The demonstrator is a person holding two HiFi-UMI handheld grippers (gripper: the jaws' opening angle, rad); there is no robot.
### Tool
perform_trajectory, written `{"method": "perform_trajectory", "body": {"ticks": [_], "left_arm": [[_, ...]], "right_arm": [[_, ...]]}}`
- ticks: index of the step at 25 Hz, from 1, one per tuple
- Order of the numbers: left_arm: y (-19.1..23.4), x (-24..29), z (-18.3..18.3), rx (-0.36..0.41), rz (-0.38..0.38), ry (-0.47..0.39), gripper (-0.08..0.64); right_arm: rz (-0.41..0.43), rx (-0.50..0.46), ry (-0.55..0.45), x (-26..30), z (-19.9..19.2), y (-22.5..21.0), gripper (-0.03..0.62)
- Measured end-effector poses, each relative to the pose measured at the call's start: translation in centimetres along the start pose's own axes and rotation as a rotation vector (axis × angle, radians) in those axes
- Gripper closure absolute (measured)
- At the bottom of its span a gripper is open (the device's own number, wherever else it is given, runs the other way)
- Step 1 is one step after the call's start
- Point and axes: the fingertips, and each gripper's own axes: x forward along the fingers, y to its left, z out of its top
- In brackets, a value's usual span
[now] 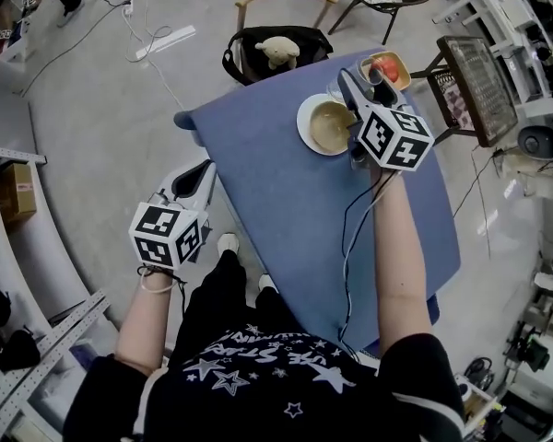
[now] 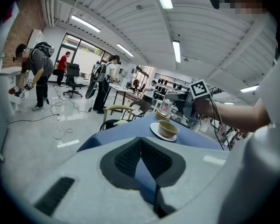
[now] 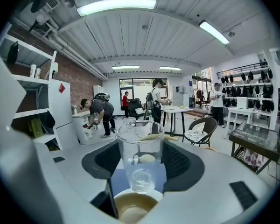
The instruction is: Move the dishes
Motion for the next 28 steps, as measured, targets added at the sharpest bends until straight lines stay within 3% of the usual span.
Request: {"method": "perform_trajectory", "body": {"ticks": [12, 28], "left_arm": [[3.3, 0.8, -1.3, -0.021, 0.07, 0.046, 0.54], [2.2, 3.0, -3.2, -0.031, 0.039, 0.103, 0.54]], "right_arm": [[-0.028, -0.028, 0.061, 7.1, -4.7, -4.9, 0.313], [-0.022, -0.02, 0.072, 7.8, -6.5, -5.3, 0.31]]}}
